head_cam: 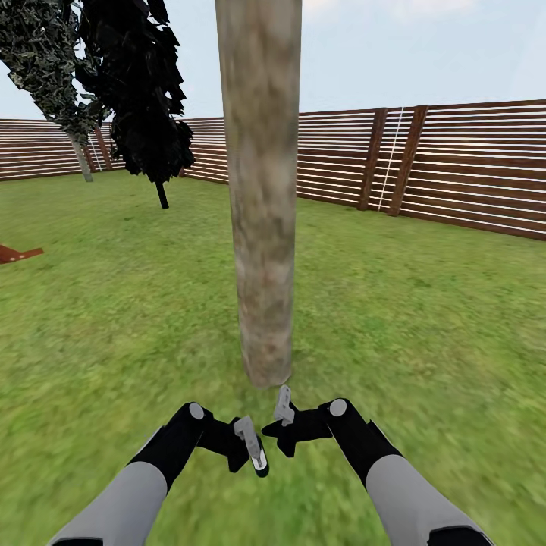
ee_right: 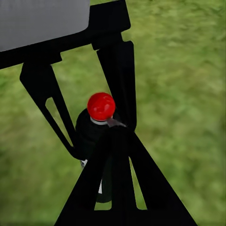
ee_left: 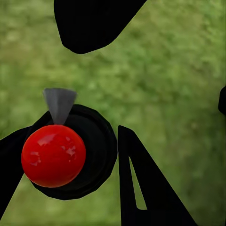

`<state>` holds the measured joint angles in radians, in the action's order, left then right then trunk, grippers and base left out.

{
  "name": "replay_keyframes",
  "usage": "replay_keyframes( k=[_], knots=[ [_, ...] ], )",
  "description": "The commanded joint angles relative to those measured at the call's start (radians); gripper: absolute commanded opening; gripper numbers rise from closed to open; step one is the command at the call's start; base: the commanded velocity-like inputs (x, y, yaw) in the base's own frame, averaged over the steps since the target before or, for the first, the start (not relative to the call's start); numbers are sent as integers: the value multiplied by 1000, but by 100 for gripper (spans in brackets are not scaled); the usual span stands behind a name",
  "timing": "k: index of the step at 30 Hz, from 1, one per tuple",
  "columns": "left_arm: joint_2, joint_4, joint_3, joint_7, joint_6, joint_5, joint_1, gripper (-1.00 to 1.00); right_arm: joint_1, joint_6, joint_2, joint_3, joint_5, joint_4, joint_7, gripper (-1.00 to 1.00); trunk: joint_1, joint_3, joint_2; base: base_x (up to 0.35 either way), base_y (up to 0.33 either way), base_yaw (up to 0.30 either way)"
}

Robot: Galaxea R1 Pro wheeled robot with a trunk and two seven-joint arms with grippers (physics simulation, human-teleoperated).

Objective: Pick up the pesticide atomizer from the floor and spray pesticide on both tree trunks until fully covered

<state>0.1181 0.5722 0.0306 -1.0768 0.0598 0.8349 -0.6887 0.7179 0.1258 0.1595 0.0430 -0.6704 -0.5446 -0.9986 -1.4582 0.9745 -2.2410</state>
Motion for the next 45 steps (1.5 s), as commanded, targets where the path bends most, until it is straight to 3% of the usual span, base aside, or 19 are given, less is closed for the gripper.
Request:
replay_keyframes(
  k=[1, 22, 33, 34, 37, 45],
  knots=[
    [2, 0, 0, 0, 0, 0, 0, -100, 0, 0, 0, 0, 0, 0, 0, -100, 0, 0, 0, 0, 0, 0],
    [23, 0, 0, 2, 0, 1, 0, -100, 0, 0, 3, 0, 0, -2, 0, -100, 0, 0, 0, 0, 0, 0],
    [7, -9, -3, 6, 0, 8, 1, -100, 0, 0, 4, 0, 0, -1, 0, -100, 0, 0, 0, 0, 0, 0],
    [0, -10, -3, 6, 0, 9, 1, -100, 0, 0, 4, 0, 0, -1, 0, -100, 0, 0, 0, 0, 0, 0],
    [-54, -12, -4, 6, -1, 10, 5, -100, 0, 0, 3, 0, 0, -1, 0, -100, 0, 0, 0, 0, 0, 0],
    [-242, -16, -4, 8, -8, 9, 13, -100, 0, 2, 0, 1, 0, 2, 0, -100, 0, 0, 0, 0, 0, 0]
  ],
)
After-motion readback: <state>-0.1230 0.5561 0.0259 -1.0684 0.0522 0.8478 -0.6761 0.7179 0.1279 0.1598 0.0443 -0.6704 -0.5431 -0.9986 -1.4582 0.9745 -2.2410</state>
